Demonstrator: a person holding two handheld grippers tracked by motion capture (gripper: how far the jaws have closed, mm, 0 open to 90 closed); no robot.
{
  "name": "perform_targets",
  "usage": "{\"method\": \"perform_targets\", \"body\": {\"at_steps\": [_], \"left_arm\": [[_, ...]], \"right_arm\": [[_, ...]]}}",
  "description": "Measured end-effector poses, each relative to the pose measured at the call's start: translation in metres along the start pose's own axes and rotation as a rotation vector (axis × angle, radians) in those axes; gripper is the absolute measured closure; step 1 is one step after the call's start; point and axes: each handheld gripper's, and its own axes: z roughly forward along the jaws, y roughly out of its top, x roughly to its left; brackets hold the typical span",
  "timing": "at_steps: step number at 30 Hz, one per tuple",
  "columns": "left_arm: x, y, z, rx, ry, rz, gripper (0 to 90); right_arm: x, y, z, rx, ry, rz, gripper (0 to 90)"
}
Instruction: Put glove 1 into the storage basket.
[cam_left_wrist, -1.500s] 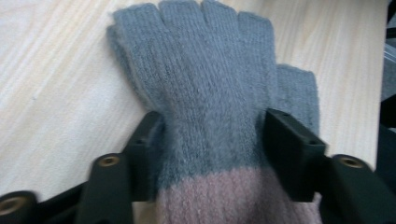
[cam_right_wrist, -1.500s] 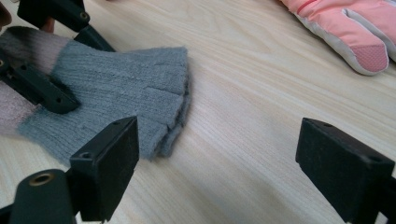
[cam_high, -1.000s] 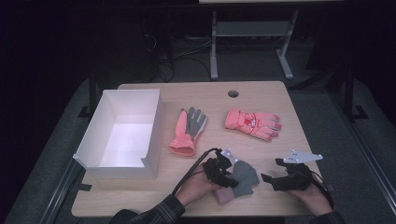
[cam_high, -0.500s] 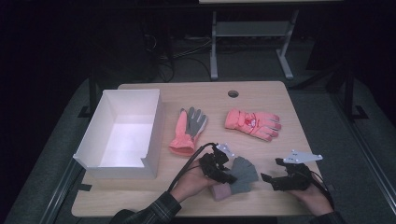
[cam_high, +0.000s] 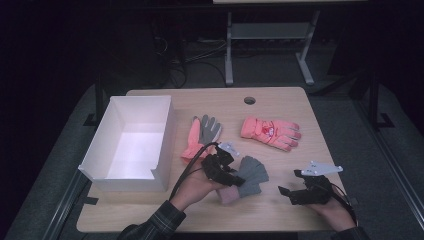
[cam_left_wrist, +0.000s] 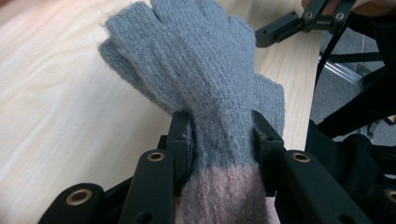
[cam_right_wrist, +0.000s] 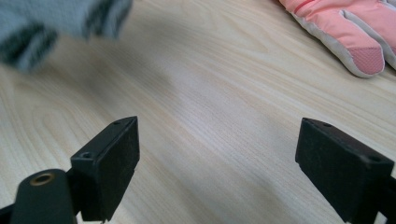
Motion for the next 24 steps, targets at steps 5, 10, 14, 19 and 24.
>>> {"method": "perform_targets", "body": {"at_steps": [5,10,14,19,24], "left_arm": [[0.001,0.002,-0.015,-0.014,0.016,-0.011,66.8],[0.001,0.005,-0.034,-0.039,0.035,-0.016,66.8],[0.004,0.004,-0.055,-0.067,0.056,-0.042,66.8],[0.009,0.004,-0.074,-0.095,0.064,-0.053,66.7],[0.015,0.003,-0.094,-0.121,0.081,-0.050,66.7]], "right_arm": [[-0.001,-0.001,0.000,0.003,-0.001,0.003,13.5],[0.000,0.002,0.002,-0.001,0.000,-0.001,13.4],[0.000,0.003,0.006,0.009,0.008,-0.006,13.4],[-0.001,0.004,0.008,0.007,0.015,0.001,13.4],[0.001,0.004,0.008,0.009,0.016,-0.003,13.4]]}}
